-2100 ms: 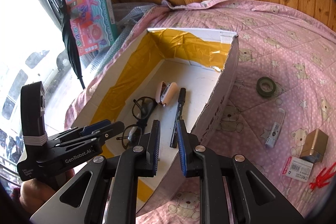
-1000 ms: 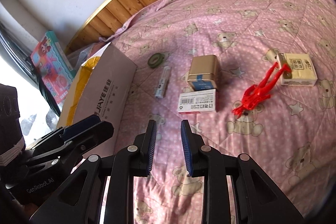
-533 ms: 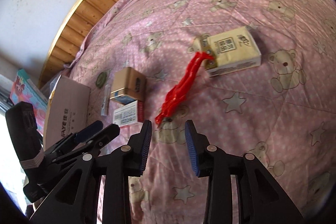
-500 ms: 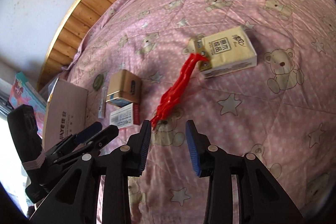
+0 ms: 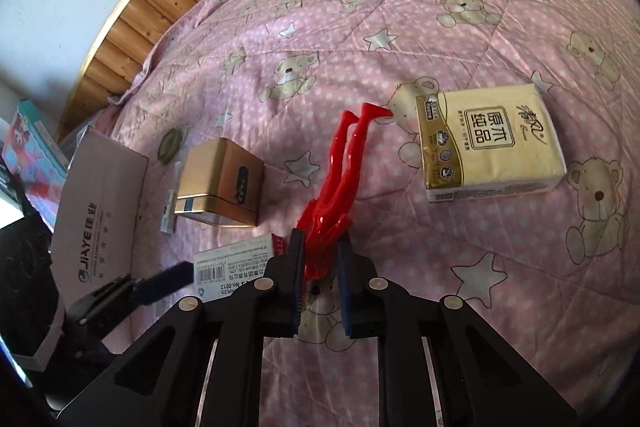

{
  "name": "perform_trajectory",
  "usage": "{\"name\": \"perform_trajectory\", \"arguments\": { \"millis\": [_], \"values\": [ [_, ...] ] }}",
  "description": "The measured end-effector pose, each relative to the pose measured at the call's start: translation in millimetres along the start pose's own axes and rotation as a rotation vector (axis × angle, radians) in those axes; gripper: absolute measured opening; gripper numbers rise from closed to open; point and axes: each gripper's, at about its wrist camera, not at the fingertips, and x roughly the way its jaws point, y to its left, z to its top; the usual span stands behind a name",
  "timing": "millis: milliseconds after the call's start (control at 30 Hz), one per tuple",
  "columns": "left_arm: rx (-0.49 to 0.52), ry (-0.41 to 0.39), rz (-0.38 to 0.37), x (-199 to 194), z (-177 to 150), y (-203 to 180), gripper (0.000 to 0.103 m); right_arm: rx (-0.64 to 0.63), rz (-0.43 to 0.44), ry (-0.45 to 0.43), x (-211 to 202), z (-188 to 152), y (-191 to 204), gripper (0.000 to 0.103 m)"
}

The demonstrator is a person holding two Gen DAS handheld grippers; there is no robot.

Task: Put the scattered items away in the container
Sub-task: 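Grasp the white staples box with left tool while right tool grasps red figure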

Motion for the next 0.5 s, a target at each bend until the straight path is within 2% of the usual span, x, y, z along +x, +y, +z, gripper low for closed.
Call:
{"name": "perform_trajectory", "arguments": {
  "millis": [100, 200, 300, 333, 367, 400, 433, 500],
  "values": [
    [0.047, -0.092, 0.084, -12, 3, -3, 0.066, -0.014, -0.013, -0.002, 0, 4, 2, 0.014],
    [0.093, -0.098, 0.059, 2, 6, -1, 0.069, -0.012, -0.001, 0.002, 8, 6, 2, 0.021],
    [0.169, -0.038, 0.028, 25, -4, -8, 0.068, -0.016, 0.009, 0.013, 7, 7, 0, 0.016],
    [0.198, -0.049, 0.028, 22, -9, -16, 0.067, -0.025, -0.011, 0.007, 2, 7, 0, 0.011],
    [0.200, -0.014, -0.024, 22, -11, -21, 0.059, -0.036, -0.031, 0.002, -3, 6, -1, 0.011],
    [0.191, 0.002, -0.057, 19, -13, -25, 0.057, -0.044, -0.043, 0.001, -8, 5, -2, 0.009],
    [0.191, -0.003, -0.062, 15, -15, -28, 0.057, -0.048, -0.054, 0.000, -10, 5, -4, 0.009],
    [0.217, -0.059, -0.003, 8, -17, -34, 0.060, -0.042, -0.045, 0.008, -9, 4, -7, 0.013]
  ]
}}
